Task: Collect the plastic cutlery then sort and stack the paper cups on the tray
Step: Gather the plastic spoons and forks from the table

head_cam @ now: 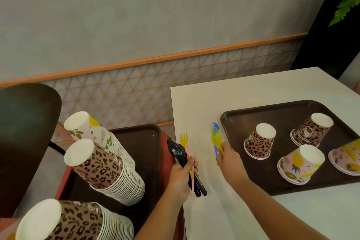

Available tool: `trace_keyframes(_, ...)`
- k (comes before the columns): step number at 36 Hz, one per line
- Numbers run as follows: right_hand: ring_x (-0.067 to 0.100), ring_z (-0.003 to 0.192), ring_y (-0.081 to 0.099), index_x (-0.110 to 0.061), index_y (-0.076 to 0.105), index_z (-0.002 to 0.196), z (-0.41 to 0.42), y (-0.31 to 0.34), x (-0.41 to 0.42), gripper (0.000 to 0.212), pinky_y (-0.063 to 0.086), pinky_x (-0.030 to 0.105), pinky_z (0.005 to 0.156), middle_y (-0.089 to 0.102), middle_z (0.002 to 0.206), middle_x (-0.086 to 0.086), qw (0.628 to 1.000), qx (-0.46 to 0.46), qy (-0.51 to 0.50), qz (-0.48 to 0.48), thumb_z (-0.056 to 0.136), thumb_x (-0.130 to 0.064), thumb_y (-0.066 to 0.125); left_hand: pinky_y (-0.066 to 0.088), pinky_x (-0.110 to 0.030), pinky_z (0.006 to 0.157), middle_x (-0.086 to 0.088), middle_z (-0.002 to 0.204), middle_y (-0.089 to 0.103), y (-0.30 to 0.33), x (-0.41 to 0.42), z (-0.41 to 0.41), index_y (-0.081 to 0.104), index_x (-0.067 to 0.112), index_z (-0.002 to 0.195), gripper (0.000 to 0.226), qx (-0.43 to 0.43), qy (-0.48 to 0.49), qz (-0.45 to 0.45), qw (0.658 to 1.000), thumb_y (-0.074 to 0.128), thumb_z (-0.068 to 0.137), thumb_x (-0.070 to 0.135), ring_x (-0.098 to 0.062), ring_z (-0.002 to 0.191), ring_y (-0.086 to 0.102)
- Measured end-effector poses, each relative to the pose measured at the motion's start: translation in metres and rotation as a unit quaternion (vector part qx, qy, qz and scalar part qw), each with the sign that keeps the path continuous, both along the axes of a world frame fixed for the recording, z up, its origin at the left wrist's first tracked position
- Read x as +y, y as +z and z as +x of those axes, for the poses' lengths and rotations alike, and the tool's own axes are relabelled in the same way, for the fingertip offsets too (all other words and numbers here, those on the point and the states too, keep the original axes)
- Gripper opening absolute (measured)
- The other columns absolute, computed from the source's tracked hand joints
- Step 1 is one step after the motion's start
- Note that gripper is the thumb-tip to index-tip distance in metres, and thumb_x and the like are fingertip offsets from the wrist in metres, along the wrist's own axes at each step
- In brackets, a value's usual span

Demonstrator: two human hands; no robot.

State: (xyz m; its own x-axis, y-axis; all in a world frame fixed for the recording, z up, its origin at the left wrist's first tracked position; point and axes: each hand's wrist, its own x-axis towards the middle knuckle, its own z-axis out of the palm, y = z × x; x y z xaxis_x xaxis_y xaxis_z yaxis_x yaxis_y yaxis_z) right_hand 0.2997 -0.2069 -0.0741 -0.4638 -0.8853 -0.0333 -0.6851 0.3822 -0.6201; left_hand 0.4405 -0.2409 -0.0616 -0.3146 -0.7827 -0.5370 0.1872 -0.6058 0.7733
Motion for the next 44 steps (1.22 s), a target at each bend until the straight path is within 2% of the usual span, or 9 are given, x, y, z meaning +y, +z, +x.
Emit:
trace_keyframes(4,0.026,0.103,0.044,-0.001,0.046,0.122,-0.006,-0.002,-0.030,0.029,0.034,0.023,0.075,0.047,0.120,0.018,0.996,0.061,0.007,0.059,0.095,-0.007,0.037,0.043,-0.024,0.056,-0.002,0.058,0.052,-0.001,-0.008,-0.007,0.051,0.006,0.079,0.018,0.007,0.005,0.014,1.000,0.047,0.096,0.009,-0.012,0.049,0.048)
trace_keyframes(8,0.031,0.112,0.038,-0.010,0.058,0.117,-0.010,0.000,-0.045,0.033,0.034,0.039,0.090,0.048,0.117,0.018,0.920,0.323,0.122,0.184,0.093,-0.009,0.035,0.044,-0.026,0.059,-0.001,0.056,0.053,-0.002,-0.014,-0.010,0.052,0.007,0.079,0.019,0.006,0.004,0.021,1.000,0.047,0.096,0.009,-0.014,0.050,0.050)
trace_keyframes(11,0.014,0.093,0.044,-0.011,0.047,0.128,-0.011,-0.011,-0.057,0.035,0.037,0.023,0.078,0.038,0.115,0.012,0.983,0.108,0.035,0.145,0.094,-0.010,0.038,0.045,-0.026,0.056,0.000,0.056,0.054,-0.004,-0.017,-0.011,0.052,0.006,0.080,0.017,-0.004,0.001,0.017,1.000,0.048,0.096,0.009,-0.012,0.047,0.051)
trace_keyframes(13,-0.002,0.067,0.025,-0.009,0.035,0.134,-0.010,-0.021,-0.061,0.042,0.025,0.014,0.057,0.030,0.100,0.001,0.997,0.019,-0.022,0.078,0.093,-0.008,0.040,0.045,-0.025,0.055,0.000,0.056,0.053,-0.006,-0.019,-0.011,0.051,0.006,0.080,0.017,-0.013,0.001,0.009,1.000,0.048,0.096,0.009,-0.010,0.046,0.051)
trace_keyframes(17,0.006,0.064,0.031,-0.004,0.031,0.132,-0.013,-0.033,-0.061,0.040,0.034,0.017,0.059,0.037,0.098,-0.005,0.988,0.075,0.018,0.135,0.092,-0.002,0.038,0.046,-0.022,0.053,-0.001,0.058,0.053,-0.009,-0.020,-0.011,0.051,0.005,0.080,0.016,-0.027,0.008,-0.001,1.000,0.048,0.096,0.006,-0.010,0.047,0.050)
trace_keyframes(20,0.015,0.083,0.045,-0.003,0.030,0.130,-0.009,-0.034,-0.055,0.048,0.047,0.023,0.075,0.038,0.126,0.010,0.980,0.116,0.027,0.158,0.085,0.002,0.048,0.047,-0.023,0.056,0.000,0.058,0.054,-0.011,-0.017,-0.010,0.051,0.005,0.082,0.014,-0.027,0.011,0.002,1.000,0.047,0.096,0.007,-0.010,0.047,0.050)
trace_keyframes(26,0.031,0.116,0.042,0.001,0.053,0.119,0.001,-0.030,-0.028,0.032,0.046,0.032,0.088,0.039,0.123,0.015,0.951,0.190,0.109,0.216,0.091,0.002,0.038,0.052,-0.021,0.051,-0.008,0.076,0.066,-0.006,-0.004,-0.008,0.050,0.002,0.096,0.007,-0.037,0.017,0.005,0.999,0.045,0.097,0.008,-0.011,0.051,0.064)
trace_keyframes(37,0.030,0.082,0.058,-0.011,0.043,0.083,0.027,-0.001,0.031,0.012,0.041,0.035,0.069,0.061,0.094,0.017,0.995,-0.085,-0.053,0.018,0.094,-0.013,0.046,0.056,-0.029,0.062,-0.006,0.087,0.068,-0.005,0.023,-0.012,0.050,0.007,0.098,0.005,-0.053,-0.044,-0.030,0.997,0.045,0.097,0.010,-0.019,0.072,0.067)
trace_keyframes(44,0.003,0.057,0.051,-0.007,0.051,0.106,0.043,0.020,0.082,0.017,0.038,0.013,0.053,0.052,0.074,-0.007,0.957,-0.244,-0.136,-0.077,0.098,-0.009,0.037,0.052,-0.025,0.059,-0.006,0.079,0.067,0.006,0.058,-0.016,0.054,-0.001,0.097,0.010,-0.075,-0.135,-0.094,0.984,0.050,0.095,0.008,-0.017,0.067,0.068)
